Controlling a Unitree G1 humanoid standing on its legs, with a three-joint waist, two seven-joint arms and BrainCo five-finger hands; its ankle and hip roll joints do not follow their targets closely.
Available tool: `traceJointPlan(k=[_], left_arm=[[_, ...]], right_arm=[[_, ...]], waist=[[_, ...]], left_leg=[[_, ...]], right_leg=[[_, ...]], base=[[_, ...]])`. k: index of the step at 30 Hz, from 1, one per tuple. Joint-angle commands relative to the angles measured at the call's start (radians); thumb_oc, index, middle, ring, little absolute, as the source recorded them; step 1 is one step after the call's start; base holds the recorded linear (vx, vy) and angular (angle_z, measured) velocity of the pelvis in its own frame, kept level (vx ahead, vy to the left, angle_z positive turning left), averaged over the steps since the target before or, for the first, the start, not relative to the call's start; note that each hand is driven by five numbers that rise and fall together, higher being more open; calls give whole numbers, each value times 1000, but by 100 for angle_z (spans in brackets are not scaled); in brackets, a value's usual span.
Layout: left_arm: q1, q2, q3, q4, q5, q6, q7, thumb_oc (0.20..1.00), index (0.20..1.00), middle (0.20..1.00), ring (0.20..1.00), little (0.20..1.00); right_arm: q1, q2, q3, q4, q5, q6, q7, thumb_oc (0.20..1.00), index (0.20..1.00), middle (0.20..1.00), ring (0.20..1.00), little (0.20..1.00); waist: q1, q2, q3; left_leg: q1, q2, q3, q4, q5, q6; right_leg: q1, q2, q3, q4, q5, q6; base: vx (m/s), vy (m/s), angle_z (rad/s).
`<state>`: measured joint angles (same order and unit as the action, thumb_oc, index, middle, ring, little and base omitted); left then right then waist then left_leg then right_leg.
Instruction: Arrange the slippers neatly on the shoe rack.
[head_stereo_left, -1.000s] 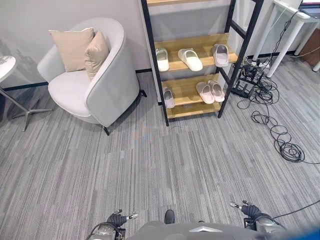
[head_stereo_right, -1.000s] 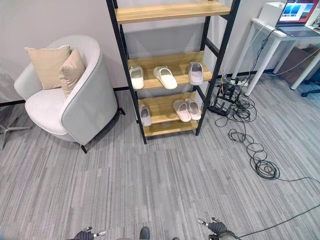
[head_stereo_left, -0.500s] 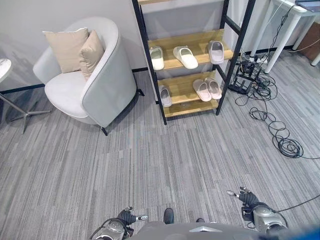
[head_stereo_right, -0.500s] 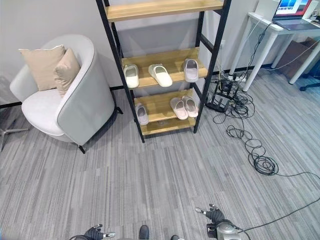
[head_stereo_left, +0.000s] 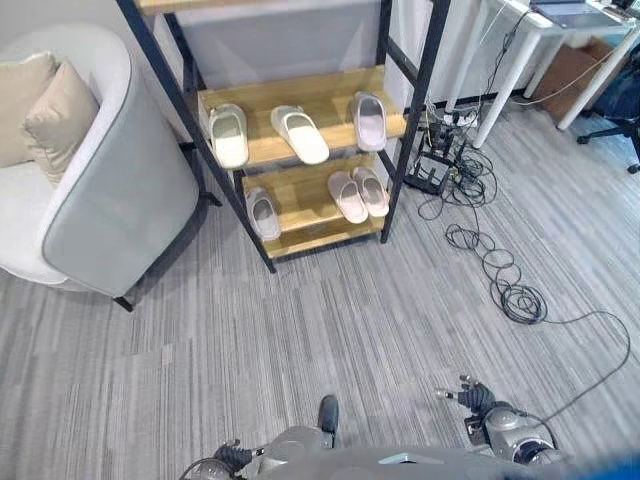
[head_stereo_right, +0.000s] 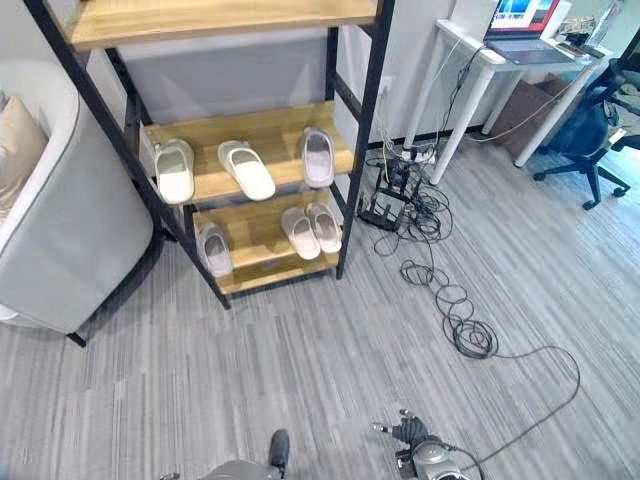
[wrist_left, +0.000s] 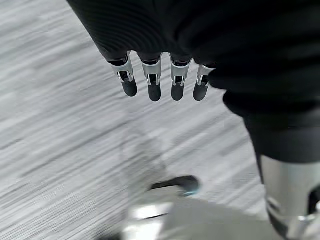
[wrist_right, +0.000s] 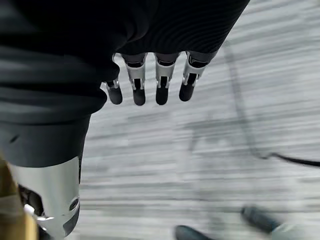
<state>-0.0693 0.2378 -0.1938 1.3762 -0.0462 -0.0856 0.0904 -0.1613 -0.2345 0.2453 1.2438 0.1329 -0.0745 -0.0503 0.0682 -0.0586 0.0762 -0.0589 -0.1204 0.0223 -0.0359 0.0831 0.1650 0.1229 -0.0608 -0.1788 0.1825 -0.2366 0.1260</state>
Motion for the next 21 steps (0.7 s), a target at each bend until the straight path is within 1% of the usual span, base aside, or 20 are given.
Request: traceJointPlan(k=[1,2,3,4,5,6,7,8,9,10,11,13,14,15,16,19,20,21], left_arm=[[-20,8,-1,-27,-7,-22,22,1000,1000,1000,1000,1000],[-27,14,-2,-31,-17,-24,23,1000,1000,1000,1000,1000],[-37,18,-6,-18,-17,-24,20,1000,1000,1000,1000,1000],[-40,21,-6,-15,-13,-25,20,1000,1000,1000,1000,1000],[-41,21,-10,-11,-8,-27,22,1000,1000,1000,1000,1000],[-41,20,-11,-9,-6,-29,24,1000,1000,1000,1000,1000],[-47,10,-19,4,6,-34,17,1000,1000,1000,1000,1000],[-42,7,-26,8,13,-31,23,1000,1000,1000,1000,1000],[-42,1,-27,9,14,-30,26,1000,1000,1000,1000,1000],[-43,-2,-25,12,11,-30,27,1000,1000,1000,1000,1000],[-40,-8,-21,14,7,-31,27,1000,1000,1000,1000,1000],[-32,-18,-25,14,6,-31,26,1000,1000,1000,1000,1000],[-27,-19,-27,18,9,-30,27,1000,1000,1000,1000,1000],[-21,-24,-30,24,16,-27,29,1000,1000,1000,1000,1000],[-23,-31,-33,25,16,-26,33,1000,1000,1000,1000,1000],[-27,-39,-43,16,16,-28,42,1000,1000,1000,1000,1000],[-30,-43,-47,7,18,-28,47,1000,1000,1000,1000,1000],[-33,-46,-53,-1,16,-29,49,1000,1000,1000,1000,1000]], right_arm=[[-25,-17,-13,-69,-9,-21,4,1000,1000,1000,1000,1000],[-26,-19,-17,-71,-4,-22,3,1000,1000,1000,1000,1000],[-24,-21,-21,-70,-2,-26,5,1000,1000,1000,1000,1000],[-21,-22,-18,-72,-4,-26,6,1000,1000,1000,1000,1000],[-20,-24,-12,-79,-12,-24,7,1000,1000,1000,1000,1000],[-21,-24,-7,-84,-17,-23,6,1000,1000,1000,1000,1000],[-12,-30,-2,-73,-30,-21,3,1000,1000,1000,1000,1000],[-2,-29,1,-70,-36,-23,0,1000,1000,1000,1000,1000],[-1,-30,2,-68,-35,-22,-3,1000,1000,1000,1000,1000],[-1,-34,0,-66,-33,-23,-4,1000,1000,1000,1000,1000],[6,-37,0,-58,-31,-25,-9,1000,1000,1000,1000,1000],[7,-44,1,-58,-27,-26,-9,1000,1000,1000,1000,1000],[5,-47,6,-60,-29,-31,-11,1000,1000,1000,1000,1000],[0,-53,9,-69,-30,-35,-14,1000,1000,1000,1000,1000],[-11,-62,18,-79,-34,-40,-18,1000,1000,1000,1000,1000],[-18,-69,33,-95,-48,-46,-26,1000,1000,1000,1000,1000],[-20,-74,38,-99,-56,-48,-30,1000,1000,1000,1000,1000],[-20,-76,40,-99,-63,-46,-34,1000,1000,1000,1000,1000]], waist=[[31,27,21],[23,38,30],[3,67,41],[-5,70,52],[-21,71,66],[-31,68,74],[-56,53,77],[-54,45,75],[-53,44,70],[-51,44,62],[-45,44,49],[-38,44,42],[-36,44,39],[-28,42,41],[-21,38,51],[-15,33,62],[-13,32,65],[-13,32,69]], left_leg=[[-55,23,2,145,-159,-83],[-40,29,-11,141,-163,-77],[22,49,-43,110,-176,-84],[44,54,-55,101,-183,-91],[73,60,-83,91,-197,-104],[90,61,-96,84,-204,-111],[117,55,-135,93,-233,-121],[118,52,-138,101,-242,-121],[118,56,-144,102,-243,-125],[118,63,-155,101,-240,-133],[112,74,-177,103,-232,-151],[107,86,-198,102,-221,-167],[109,99,-207,93,-216,-179],[104,116,-218,104,-214,-193],[85,128,-226,133,-201,-209],[60,146,-205,163,-180,-224],[50,162,-165,170,-174,-228],[33,161,-142,170,-172,-227]], right_leg=[[-87,-99,-3,226,322,66],[-118,-100,-7,288,335,63],[-196,-117,-41,284,257,22],[-196,-127,-60,238,218,7],[-231,-118,-43,122,200,-6],[-244,-107,-13,44,213,-1],[-245,-64,89,-79,232,17],[-233,-60,98,-85,232,8],[-230,-49,98,-81,229,1],[-225,-41,90,-87,226,-7],[-203,-35,59,-114,220,-20],[-184,-22,32,-125,206,-34],[-178,-13,19,-126,193,-42],[-167,1,1,-122,172,-58],[-158,8,-28,-119,156,-71],[-142,7,-63,-122,147,-82],[-127,3,-89,-129,136,-85],[-122,-2,-96,-130,133,-81]], base=[[263,311,55],[404,253,51],[359,83,62],[442,-38,51],[265,-148,35],[368,-234,73],[276,-216,101],[240,-219,184],[101,-174,134],[106,-240,99],[110,-263,-20],[86,-238,32],[85,-281,90],[55,-353,62],[21,-304,18],[-20,-150,18],[-34,-80,27],[-89,-52,27]])
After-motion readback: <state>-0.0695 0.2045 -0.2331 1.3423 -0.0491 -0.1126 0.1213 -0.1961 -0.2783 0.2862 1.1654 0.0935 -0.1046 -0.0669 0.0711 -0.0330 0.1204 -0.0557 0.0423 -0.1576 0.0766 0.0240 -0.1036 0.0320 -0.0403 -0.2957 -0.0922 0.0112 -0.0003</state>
